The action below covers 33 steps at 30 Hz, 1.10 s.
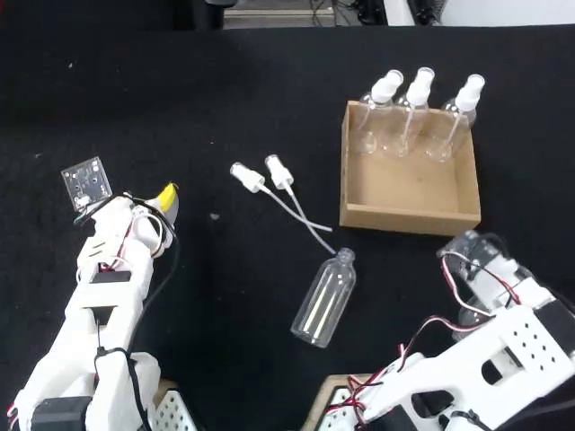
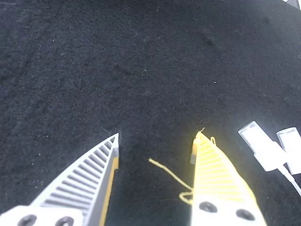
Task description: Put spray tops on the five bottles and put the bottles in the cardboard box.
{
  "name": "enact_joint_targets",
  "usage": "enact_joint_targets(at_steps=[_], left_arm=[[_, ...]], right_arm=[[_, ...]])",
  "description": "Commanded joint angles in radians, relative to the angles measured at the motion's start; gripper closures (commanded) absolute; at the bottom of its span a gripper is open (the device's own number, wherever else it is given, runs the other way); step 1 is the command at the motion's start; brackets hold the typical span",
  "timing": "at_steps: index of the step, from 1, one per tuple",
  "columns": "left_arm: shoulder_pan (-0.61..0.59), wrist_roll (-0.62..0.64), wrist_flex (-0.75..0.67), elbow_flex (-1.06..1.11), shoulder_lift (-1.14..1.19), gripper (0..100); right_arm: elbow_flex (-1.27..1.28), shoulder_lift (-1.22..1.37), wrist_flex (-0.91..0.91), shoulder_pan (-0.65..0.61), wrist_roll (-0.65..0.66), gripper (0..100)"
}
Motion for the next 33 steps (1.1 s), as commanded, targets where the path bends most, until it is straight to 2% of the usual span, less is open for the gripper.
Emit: enact_joint_targets(at_steps=[1, 6, 9, 13, 16, 21, 30, 33], left_arm=[[0.013, -0.009, -0.02, -0.05, -0.026, 75], [0.013, -0.009, -0.02, -0.05, -0.026, 75], [0.013, -0.009, -0.02, -0.05, -0.026, 75], [0.013, -0.009, -0.02, -0.05, -0.026, 75], [0.013, -0.009, -0.02, -0.051, -0.026, 75], [0.013, -0.009, -0.02, -0.051, -0.026, 75], [0.013, -0.009, -0.02, -0.051, -0.026, 75], [0.013, -0.009, -0.02, -0.051, -0.026, 75]], right_arm=[[-0.025, -0.035, 0.008, 0.02, 0.242, 75.6], [-0.001, -0.042, 0.006, 0.043, 0.76, 75.6], [-0.001, -0.042, -0.009, 0.041, 0.91, 75.6], [0.077, -0.038, -0.146, 0.048, 0.927, 75.4], [0.197, -0.038, -0.333, 0.049, 0.924, 73.3], [0.363, -0.038, -0.592, 0.032, 0.844, 65.8], [0.386, -0.035, -0.545, -0.025, 0.829, 65.9], [0.397, -0.035, -0.546, -0.048, 0.753, 65.9]])
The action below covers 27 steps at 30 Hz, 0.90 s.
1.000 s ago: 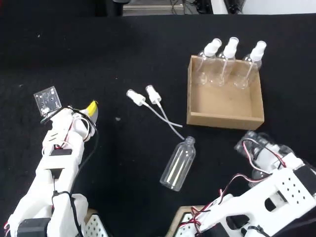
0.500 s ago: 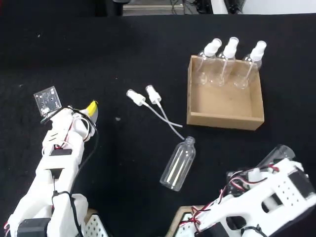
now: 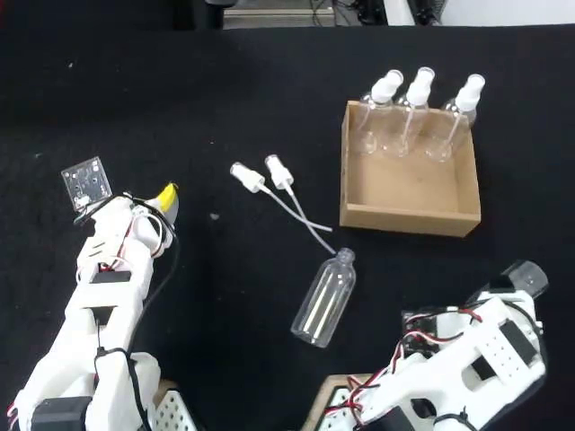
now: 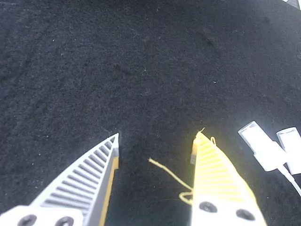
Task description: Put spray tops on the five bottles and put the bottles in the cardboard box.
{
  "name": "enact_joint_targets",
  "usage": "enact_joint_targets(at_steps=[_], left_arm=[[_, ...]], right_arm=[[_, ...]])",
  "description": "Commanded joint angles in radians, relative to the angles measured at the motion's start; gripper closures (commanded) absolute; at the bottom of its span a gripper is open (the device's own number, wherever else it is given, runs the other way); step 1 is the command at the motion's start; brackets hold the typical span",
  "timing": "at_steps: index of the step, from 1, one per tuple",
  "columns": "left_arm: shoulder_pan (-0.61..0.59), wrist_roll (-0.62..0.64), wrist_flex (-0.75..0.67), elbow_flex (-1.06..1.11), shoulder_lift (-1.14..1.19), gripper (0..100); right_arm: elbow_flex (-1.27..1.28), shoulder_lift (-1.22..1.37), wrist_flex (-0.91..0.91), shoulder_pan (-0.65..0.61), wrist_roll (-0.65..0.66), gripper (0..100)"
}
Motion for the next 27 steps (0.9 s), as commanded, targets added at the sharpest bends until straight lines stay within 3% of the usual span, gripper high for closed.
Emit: enact_joint_targets(at_steps=[1, 5, 14, 19, 21, 27], left_arm=[[0.013, -0.009, -0.02, -0.051, -0.026, 75], [0.013, -0.009, -0.02, -0.051, -0.026, 75], [0.013, -0.009, -0.02, -0.05, -0.026, 75], [0.013, -0.009, -0.02, -0.05, -0.026, 75], [0.013, -0.009, -0.02, -0.05, -0.026, 75], [0.013, -0.009, -0.02, -0.05, -0.026, 75]], right_arm=[[-0.001, -0.025, 0.009, -0.052, -0.115, 65.9], [-0.013, -0.025, 0.008, -0.114, -0.316, 65.9], [-0.028, -0.025, -0.069, -0.075, -0.348, 65.9], [-0.071, -0.025, -0.046, -0.127, -0.608, 65.8], [-0.125, -0.025, 0.051, -0.135, -0.632, 65.8], [-0.44, -0.025, 0.568, -0.144, -0.629, 65.8]])
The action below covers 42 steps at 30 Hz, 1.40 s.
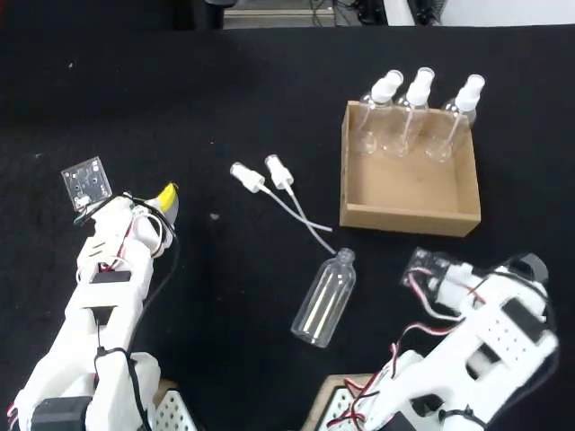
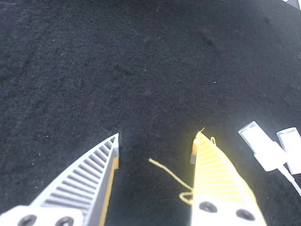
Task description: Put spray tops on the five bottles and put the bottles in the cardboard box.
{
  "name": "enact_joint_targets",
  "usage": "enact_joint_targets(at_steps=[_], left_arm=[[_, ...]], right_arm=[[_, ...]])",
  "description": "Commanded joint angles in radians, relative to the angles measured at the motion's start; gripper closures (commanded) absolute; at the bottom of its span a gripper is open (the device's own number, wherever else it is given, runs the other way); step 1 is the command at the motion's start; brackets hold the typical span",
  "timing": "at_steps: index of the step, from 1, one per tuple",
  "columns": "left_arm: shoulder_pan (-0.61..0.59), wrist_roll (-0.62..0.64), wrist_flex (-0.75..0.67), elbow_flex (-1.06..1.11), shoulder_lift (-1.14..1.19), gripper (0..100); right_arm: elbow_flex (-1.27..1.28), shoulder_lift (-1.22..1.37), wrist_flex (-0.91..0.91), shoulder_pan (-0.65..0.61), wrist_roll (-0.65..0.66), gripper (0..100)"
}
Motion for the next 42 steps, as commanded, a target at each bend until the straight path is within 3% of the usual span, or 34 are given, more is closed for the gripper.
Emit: enact_joint_targets(at_steps=[1, 5, 11, 16, 25, 31, 42], left_arm=[[0.013, -0.009, -0.02, -0.05, -0.026, 75], [0.013, -0.009, -0.02, -0.05, -0.026, 75], [0.013, -0.009, -0.02, -0.048, -0.026, 75], [0.013, -0.009, -0.02, -0.048, -0.026, 75], [0.013, -0.009, -0.02, -0.05, -0.026, 75], [0.013, -0.009, -0.02, -0.05, -0.026, 75], [0.013, -0.009, -0.02, -0.05, -0.026, 75]], right_arm=[[-0.26, -0.025, 0.321, -0.031, -0.009, 65.8], [-0.395, -0.024, 0.491, -0.061, -0.015, 65.8], [-0.403, 0.03, 0.434, -0.028, -0.017, 65.8], [-0.427, 0.209, 0.227, 0.021, -0.068, 65.8], [-0.725, 0.51, 0.4, 0.066, -0.066, 65.7], [-0.78, 0.584, 0.434, 0.066, 0.123, 65.7], [-0.78, 0.59, 0.485, 0.117, 0.319, 65.7]])
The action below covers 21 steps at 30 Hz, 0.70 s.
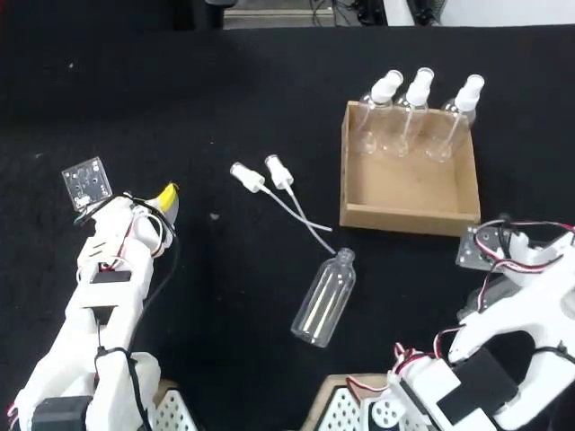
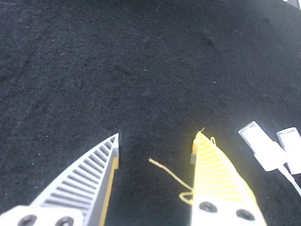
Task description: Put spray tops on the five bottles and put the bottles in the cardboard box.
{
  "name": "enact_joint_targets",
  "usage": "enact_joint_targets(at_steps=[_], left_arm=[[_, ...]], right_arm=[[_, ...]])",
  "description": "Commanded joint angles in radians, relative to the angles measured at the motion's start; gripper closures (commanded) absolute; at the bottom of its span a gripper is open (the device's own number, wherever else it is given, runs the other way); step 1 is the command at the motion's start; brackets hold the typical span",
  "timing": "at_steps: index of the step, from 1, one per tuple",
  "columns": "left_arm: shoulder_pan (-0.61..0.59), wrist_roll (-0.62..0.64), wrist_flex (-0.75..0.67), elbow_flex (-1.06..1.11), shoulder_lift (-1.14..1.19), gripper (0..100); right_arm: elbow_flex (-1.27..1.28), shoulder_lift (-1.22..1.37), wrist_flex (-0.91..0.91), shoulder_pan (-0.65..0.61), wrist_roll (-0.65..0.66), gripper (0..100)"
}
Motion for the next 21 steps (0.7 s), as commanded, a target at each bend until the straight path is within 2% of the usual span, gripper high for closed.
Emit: enact_joint_targets(at_steps=[1, 5, 16, 21], left_arm=[[0.013, -0.009, -0.02, -0.05, -0.026, 75], [0.013, -0.009, -0.02, -0.05, -0.026, 75], [0.012, -0.009, -0.02, -0.05, -0.026, 75], [0.012, -0.009, -0.02, -0.05, -0.026, 75]], right_arm=[[-0.062, 0.002, 0.008, 0.046, 0.075, 65.7], [-0.054, 0.002, -0.029, 0.075, 0.135, 65.6], [0.188, 0.001, -0.339, 0.077, 0.138, 65.6], [0.239, 0.002, -0.379, 0.057, 0.135, 65.6]])
